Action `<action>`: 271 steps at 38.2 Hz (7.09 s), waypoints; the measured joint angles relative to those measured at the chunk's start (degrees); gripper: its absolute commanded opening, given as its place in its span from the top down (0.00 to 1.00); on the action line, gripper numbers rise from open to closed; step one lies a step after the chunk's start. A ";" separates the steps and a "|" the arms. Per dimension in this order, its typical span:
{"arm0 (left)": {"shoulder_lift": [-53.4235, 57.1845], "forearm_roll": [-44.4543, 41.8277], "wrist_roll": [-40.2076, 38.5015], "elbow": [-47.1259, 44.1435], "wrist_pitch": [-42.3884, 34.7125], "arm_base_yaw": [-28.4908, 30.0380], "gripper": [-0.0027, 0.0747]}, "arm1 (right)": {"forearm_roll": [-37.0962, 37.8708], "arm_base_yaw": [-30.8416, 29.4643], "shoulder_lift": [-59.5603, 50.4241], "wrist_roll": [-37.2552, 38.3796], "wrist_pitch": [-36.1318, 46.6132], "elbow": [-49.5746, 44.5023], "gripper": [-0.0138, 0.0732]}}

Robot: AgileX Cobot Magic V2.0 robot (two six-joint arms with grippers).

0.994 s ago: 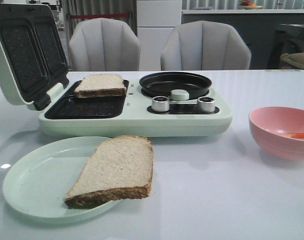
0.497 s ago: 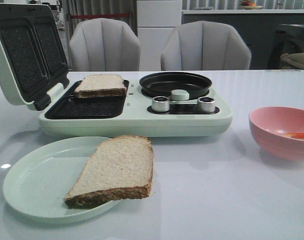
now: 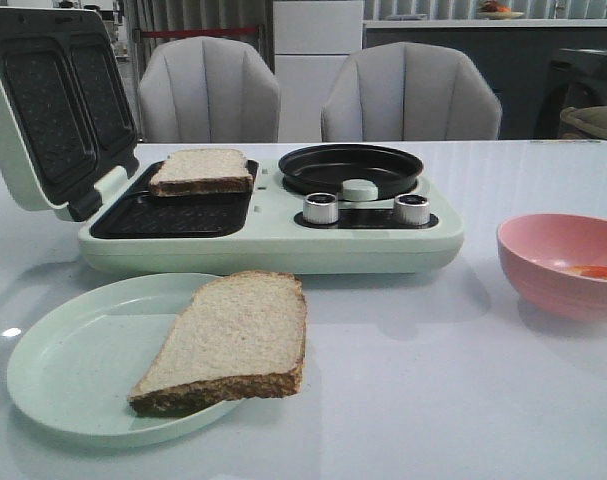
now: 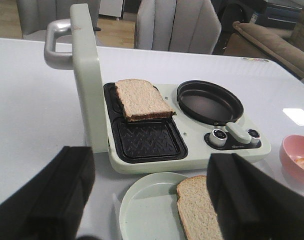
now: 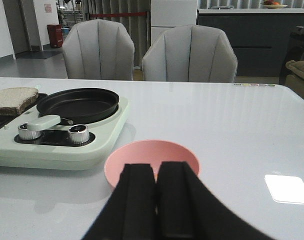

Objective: Make breakfast with bread and shrimp
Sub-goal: 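Withdraw the left gripper away from the breakfast maker, then reach the right gripper to the remaining bread slice and grasp it, then carry the bread with the right gripper onto the nearer press plate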

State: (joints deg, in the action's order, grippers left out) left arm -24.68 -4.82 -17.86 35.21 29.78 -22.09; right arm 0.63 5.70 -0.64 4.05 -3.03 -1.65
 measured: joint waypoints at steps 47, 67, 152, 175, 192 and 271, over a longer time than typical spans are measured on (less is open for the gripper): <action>19.98 0.22 4.58 -10.67 1.73 -3.95 0.28 | 0.00 0.00 0.00 0.00 3.03 0.00 0.68; 19.98 0.22 4.58 -10.67 1.46 -3.95 0.28 | -0.10 0.00 10.51 0.00 -12.15 18.56 0.68; 19.98 0.22 4.58 -10.80 1.33 -3.95 0.28 | -84.03 12.13 105.84 -57.84 -29.74 53.87 0.33; 19.98 0.22 4.58 -10.80 1.33 -3.95 0.28 | -89.50 16.00 112.65 -58.09 -31.18 58.80 0.51; 19.98 0.22 4.58 -10.80 1.33 -3.95 0.28 | -89.86 16.00 107.71 -60.59 -32.19 59.45 0.57; 19.98 0.22 4.58 -10.80 1.33 -3.95 0.28 | -32.08 16.00 112.20 -26.37 -36.69 103.31 0.14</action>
State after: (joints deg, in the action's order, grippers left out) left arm -4.70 -4.60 -13.28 24.41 31.11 -26.05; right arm -31.45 21.70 111.56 -22.32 -39.72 101.66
